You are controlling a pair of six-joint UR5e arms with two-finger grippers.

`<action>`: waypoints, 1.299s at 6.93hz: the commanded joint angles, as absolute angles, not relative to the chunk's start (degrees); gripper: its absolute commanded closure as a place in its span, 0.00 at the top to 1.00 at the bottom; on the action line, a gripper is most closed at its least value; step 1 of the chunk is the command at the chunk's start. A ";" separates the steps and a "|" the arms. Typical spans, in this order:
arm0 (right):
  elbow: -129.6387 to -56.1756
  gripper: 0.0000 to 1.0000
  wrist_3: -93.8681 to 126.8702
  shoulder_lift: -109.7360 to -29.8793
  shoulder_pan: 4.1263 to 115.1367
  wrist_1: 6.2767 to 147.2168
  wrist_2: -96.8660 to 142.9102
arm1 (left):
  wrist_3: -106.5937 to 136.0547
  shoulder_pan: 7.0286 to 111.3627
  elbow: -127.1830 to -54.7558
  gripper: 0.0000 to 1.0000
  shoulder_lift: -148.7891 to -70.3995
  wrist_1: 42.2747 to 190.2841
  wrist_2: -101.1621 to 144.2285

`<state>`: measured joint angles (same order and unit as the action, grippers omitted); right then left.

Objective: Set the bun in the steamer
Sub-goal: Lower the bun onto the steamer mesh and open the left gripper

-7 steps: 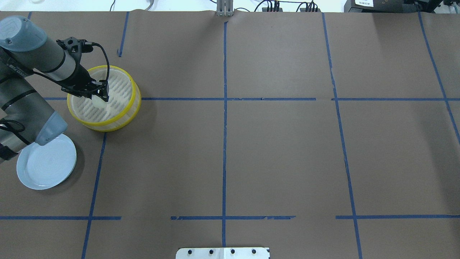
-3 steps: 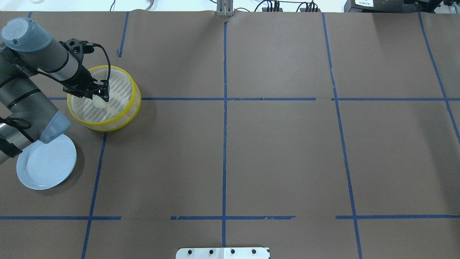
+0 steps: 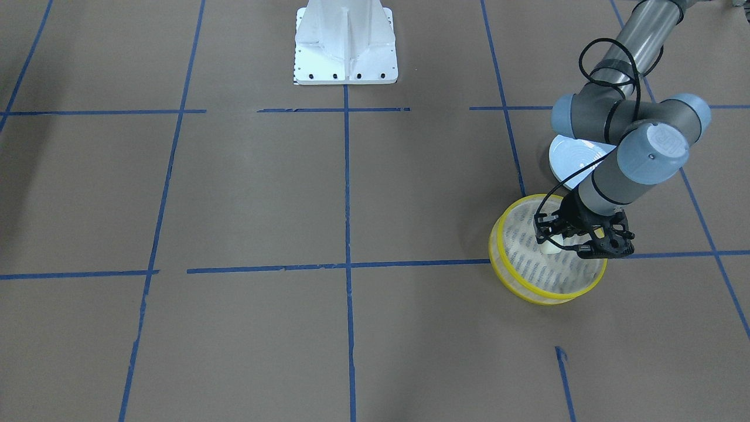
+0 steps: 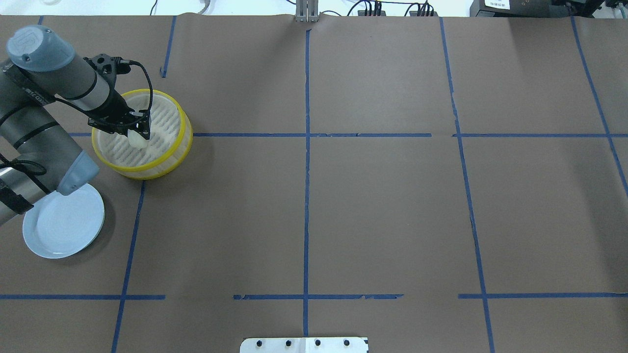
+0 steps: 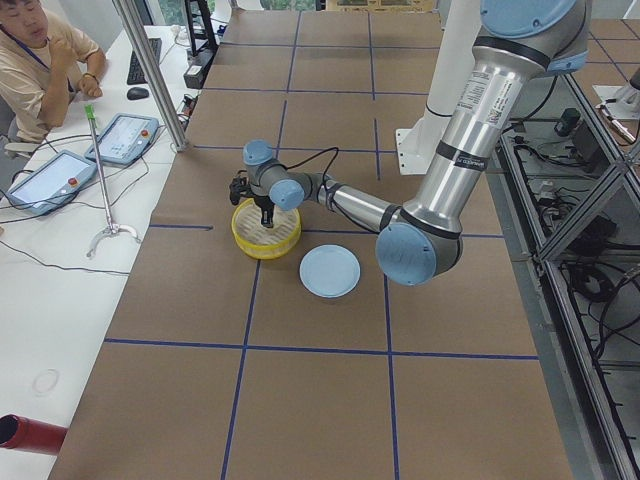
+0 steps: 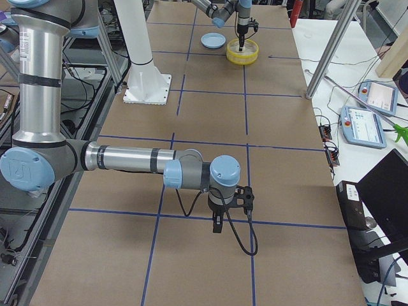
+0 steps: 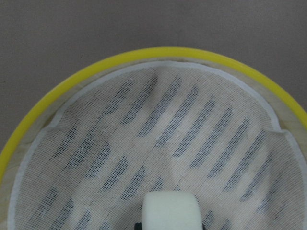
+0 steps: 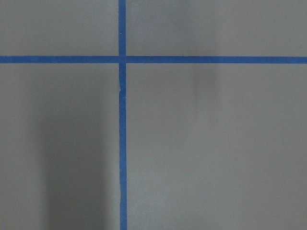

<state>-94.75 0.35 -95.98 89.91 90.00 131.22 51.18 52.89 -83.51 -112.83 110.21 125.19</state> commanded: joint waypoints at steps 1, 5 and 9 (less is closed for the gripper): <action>-94.75 1.00 0.35 -95.98 89.91 90.00 131.22 | 51.15 52.65 -83.23 0.43 -112.85 110.21 125.16; -94.75 1.00 0.35 -95.98 89.91 90.00 131.22 | 51.15 52.47 -82.44 0.54 -112.94 111.18 125.07; -94.75 1.00 0.35 -95.98 89.91 90.00 131.22 | 51.59 53.51 -85.33 1.00 -112.68 112.68 125.07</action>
